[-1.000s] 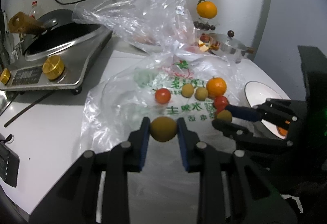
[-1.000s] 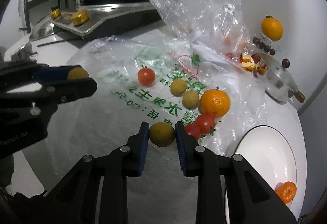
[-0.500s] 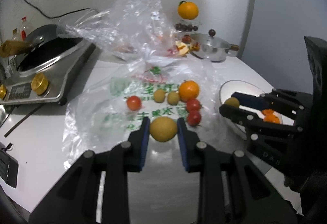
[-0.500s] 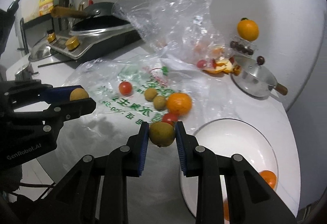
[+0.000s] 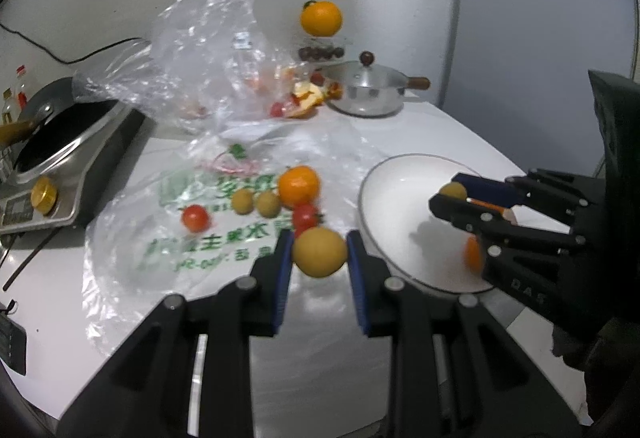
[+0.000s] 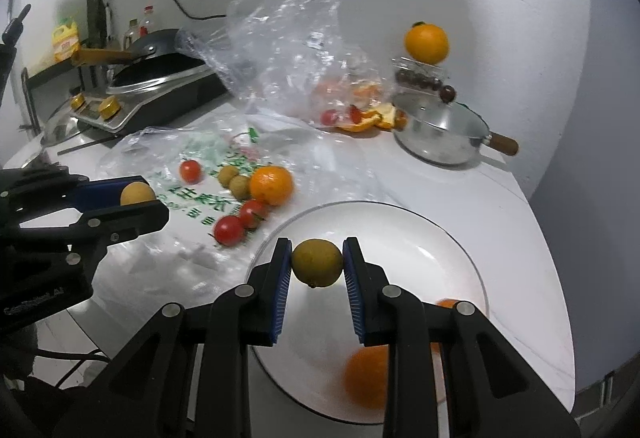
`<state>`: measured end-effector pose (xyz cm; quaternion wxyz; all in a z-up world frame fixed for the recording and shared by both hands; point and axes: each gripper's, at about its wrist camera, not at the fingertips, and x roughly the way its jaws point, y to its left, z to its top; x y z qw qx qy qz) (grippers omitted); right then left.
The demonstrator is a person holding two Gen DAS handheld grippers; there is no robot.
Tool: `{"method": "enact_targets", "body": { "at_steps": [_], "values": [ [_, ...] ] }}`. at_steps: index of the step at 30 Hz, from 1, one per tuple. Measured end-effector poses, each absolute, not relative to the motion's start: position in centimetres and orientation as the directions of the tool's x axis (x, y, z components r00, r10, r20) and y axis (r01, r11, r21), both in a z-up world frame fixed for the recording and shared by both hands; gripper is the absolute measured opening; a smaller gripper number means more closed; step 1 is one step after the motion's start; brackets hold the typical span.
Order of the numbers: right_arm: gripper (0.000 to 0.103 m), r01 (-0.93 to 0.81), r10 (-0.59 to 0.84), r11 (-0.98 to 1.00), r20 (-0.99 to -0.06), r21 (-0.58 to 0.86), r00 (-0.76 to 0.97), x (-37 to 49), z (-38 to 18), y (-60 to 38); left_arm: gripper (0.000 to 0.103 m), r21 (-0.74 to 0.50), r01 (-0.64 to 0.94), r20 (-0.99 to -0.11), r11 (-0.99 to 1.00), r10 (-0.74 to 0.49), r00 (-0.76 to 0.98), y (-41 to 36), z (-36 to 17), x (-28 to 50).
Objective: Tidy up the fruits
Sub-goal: 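Carry the yellow fruit in the left tool to the plate while the right tool carries its fruit, then open the left tool over the plate while the right tool drops its yellow fruit there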
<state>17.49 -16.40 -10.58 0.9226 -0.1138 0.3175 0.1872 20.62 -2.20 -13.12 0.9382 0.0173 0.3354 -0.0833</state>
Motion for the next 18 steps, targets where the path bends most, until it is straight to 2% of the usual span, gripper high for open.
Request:
{"method": "enact_targets", "body": {
  "at_steps": [18],
  "values": [
    [0.028, -0.382, 0.283, 0.924, -0.616, -0.032, 0.735, 17.2, -11.4, -21.5, 0.027, 0.008, 0.232, -0.655, 0.973, -0.17, 0.736, -7.7, -13.4, 21.0]
  ]
}}
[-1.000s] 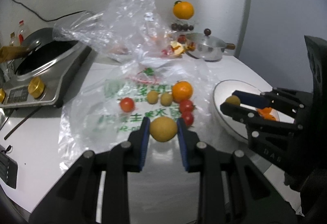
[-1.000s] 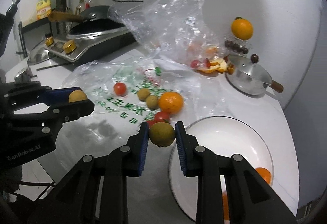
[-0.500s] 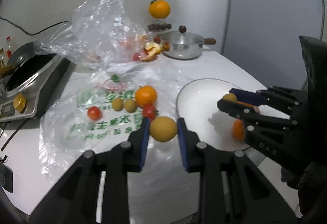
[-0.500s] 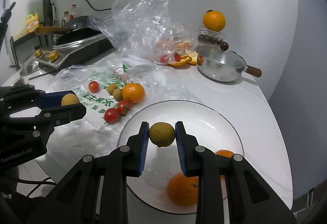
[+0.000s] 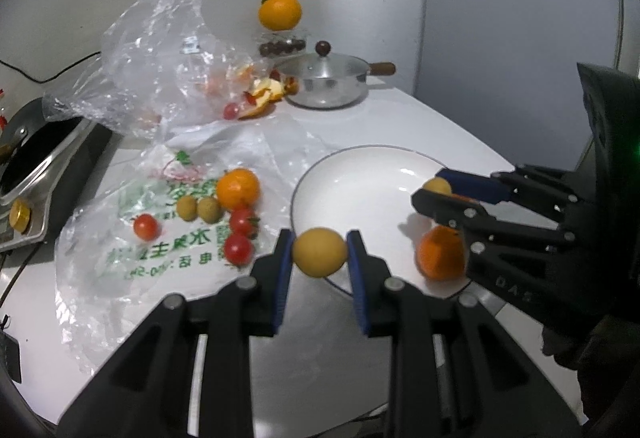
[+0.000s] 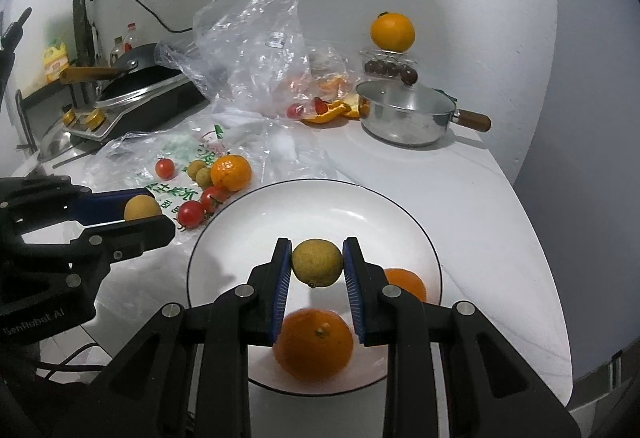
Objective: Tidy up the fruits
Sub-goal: 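Open the left tool over the plate while the right tool drops its yellow fruit there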
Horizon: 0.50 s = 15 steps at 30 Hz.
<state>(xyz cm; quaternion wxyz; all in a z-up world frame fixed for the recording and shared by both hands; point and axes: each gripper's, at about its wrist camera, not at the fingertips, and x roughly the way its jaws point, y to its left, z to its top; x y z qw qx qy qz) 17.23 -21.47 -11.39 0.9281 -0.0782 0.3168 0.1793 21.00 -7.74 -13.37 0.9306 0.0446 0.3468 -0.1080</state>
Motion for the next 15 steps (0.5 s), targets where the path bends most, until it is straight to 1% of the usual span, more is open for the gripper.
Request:
{"method": "enact_targets", "body": {
  "at_steps": [15],
  "values": [
    [0.028, -0.391, 0.308, 0.92, -0.623, 0.004, 0.719, 17.5, -12.5, -23.5, 0.027, 0.003, 0.271, -0.694, 0.963, -0.193, 0.694, -10.7, -15.0, 22.2]
  ]
}}
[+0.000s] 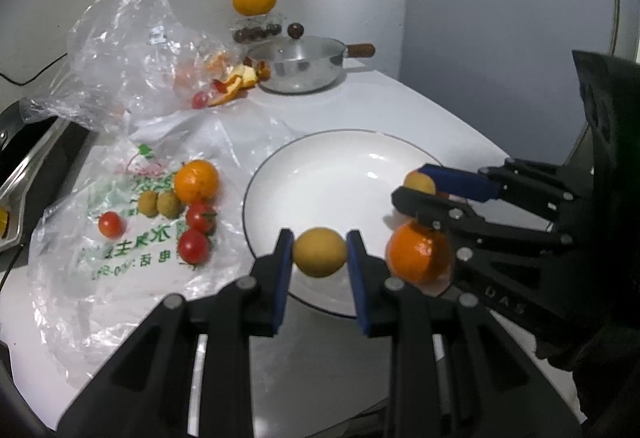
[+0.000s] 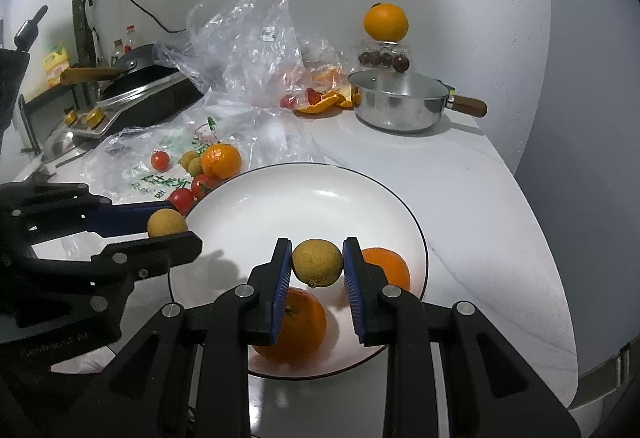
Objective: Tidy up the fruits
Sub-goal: 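Open the left tool over the plate while the right tool drops its yellow fruit there, then move both tools back over the bag of fruit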
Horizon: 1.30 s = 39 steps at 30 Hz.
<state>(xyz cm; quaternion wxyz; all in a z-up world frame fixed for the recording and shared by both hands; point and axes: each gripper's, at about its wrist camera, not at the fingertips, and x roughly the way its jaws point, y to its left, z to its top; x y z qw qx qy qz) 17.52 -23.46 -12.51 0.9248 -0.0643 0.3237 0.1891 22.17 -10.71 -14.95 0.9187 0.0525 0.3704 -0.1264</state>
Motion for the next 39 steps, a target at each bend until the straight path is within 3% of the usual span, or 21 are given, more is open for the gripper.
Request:
{"method": "enact_targets", "body": {
  "at_steps": [18, 23, 39],
  "values": [
    [0.028, -0.394, 0.321, 0.919, -0.612, 0.017, 0.723, 17.8, -12.2, -23.8, 0.033, -0.038, 0.263, -0.707, 0.964, -0.212, 0.675, -10.7, -15.3, 22.7],
    [0.029, -0.394, 0.316, 0.919, -0.613, 0.009, 0.724, 17.6, -12.1, -23.5, 0.048, -0.049, 0.248, -0.694, 0.967, -0.212, 0.688, -9.9, -14.9, 22.4],
    [0.029, -0.42, 0.316, 0.907, -0.598, -0.039, 0.737, 16.9, -10.4, -20.5, 0.048, -0.067, 0.192, -0.651, 0.979, -0.188, 0.735, -5.9, -13.5, 20.8]
  ]
}}
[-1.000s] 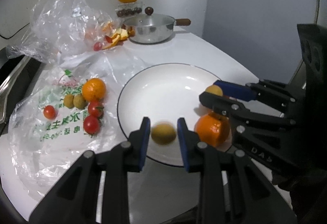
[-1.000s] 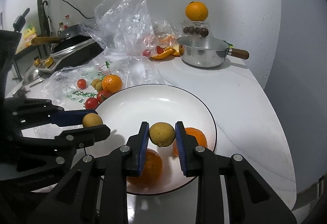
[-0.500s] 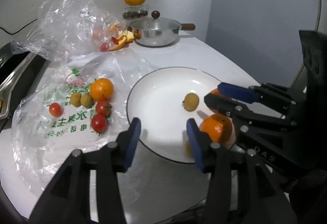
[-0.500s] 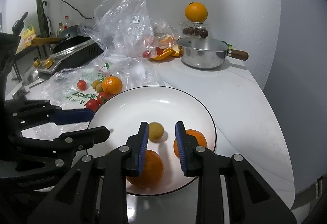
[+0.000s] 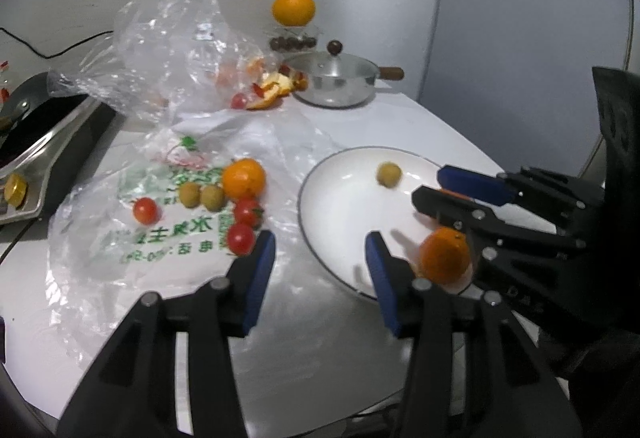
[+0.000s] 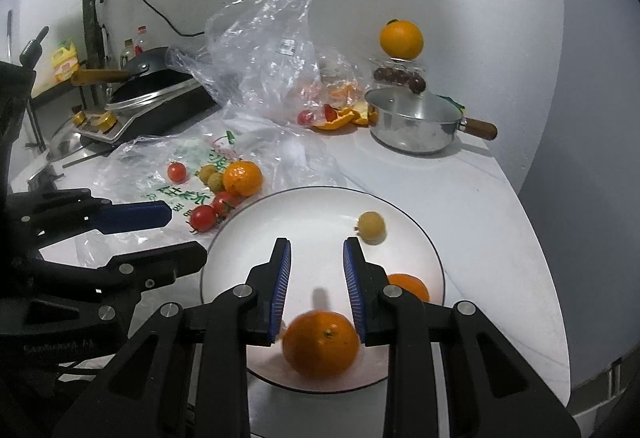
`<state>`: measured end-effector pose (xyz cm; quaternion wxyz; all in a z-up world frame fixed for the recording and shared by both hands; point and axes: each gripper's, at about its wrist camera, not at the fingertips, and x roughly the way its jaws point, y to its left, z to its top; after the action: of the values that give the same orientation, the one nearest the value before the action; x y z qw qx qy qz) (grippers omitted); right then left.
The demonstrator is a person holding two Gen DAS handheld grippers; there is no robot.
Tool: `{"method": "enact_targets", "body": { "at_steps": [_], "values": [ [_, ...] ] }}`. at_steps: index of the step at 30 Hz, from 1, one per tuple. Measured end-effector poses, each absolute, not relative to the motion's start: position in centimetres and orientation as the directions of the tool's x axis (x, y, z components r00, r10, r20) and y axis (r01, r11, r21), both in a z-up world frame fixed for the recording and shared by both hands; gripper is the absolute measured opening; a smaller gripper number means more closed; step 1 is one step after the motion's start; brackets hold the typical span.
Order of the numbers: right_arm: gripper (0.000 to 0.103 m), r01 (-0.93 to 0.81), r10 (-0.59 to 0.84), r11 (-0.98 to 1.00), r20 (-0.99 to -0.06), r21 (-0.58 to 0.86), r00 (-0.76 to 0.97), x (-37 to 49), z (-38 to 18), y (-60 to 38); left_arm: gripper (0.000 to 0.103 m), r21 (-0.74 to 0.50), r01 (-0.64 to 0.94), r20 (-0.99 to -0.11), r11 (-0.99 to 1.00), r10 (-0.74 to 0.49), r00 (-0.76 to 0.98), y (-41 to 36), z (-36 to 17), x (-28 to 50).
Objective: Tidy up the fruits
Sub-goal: 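Move both tools back over the bag of fruit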
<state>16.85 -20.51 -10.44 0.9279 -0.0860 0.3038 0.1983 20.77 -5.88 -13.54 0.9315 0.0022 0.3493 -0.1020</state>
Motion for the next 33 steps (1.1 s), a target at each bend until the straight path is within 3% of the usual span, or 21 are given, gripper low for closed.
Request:
{"method": "enact_targets", "body": {
  "at_steps": [33],
  "values": [
    [0.029, -0.494, 0.348, 0.863, -0.58, -0.109, 0.736, 18.6, -7.5, -11.8, 0.051, -0.082, 0.046, -0.607, 0.996, -0.087, 0.79, 4.2, -11.6, 21.7]
  ]
}}
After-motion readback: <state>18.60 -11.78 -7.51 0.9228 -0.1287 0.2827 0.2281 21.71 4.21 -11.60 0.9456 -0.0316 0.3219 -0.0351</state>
